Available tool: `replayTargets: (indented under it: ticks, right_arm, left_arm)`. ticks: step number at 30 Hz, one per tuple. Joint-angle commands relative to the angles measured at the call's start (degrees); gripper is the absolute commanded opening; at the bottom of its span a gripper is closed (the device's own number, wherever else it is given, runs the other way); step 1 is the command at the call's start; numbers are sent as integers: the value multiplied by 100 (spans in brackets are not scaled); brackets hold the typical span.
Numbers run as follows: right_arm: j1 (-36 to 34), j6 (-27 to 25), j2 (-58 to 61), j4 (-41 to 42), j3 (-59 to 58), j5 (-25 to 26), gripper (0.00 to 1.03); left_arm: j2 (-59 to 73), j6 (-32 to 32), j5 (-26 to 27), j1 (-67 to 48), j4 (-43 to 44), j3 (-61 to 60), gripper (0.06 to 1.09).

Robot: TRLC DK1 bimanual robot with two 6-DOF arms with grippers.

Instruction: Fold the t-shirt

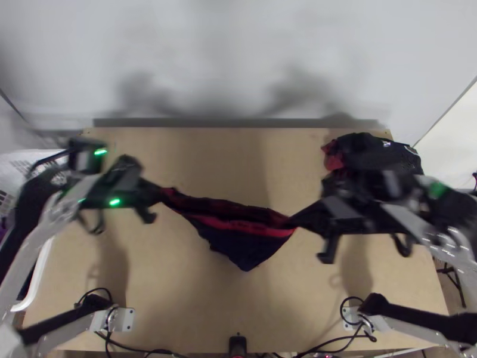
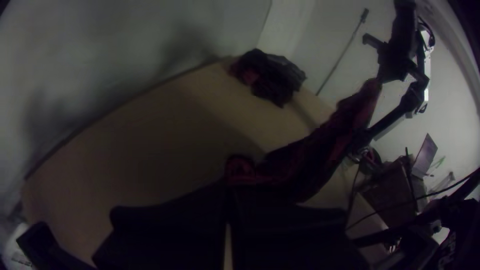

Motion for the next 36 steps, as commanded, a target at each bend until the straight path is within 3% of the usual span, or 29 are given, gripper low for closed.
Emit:
replayTargets:
  ticks: [1,4,9,13,18,21,27,33,36]
  right_arm:
    - [-636,304,-947,117,-143,-217,3]
    - [-671,348,-1334,143,-530,-411,3]
    - [-697,532,-2178,319,-1857,-956,3]
    - [-671,664,-2670,319,-2358,-1237,3]
    - [-706,717,-2977,565,-3035,-1439,3]
    - [-697,840,-2986,1180,-3553,-1439,3]
    - [-609,813,-1976,2490,-4274,-1404,3]
    - [-873,321,-376,3343,-4353,-1404,3]
    - [-1154,207,257,3448,-3914,-1395,3]
  left_arm:
    - [-1405,-195,32,669,-334,-61,9]
    - [-1748,-195,94,652,-475,-35,9]
    - [-2091,-230,867,195,-1037,-114,9]
    - [-2346,-230,1096,-201,-1415,-298,9]
    - [-2469,-389,1596,-262,-1301,-764,9]
    - [-2442,-424,1570,-280,-528,-1538,9]
    - [-1431,-327,1509,-517,1819,-3454,9]
    - [643,-406,1500,-728,3454,-3568,9]
    - [1574,-389,1473,-482,3638,-3120,9]
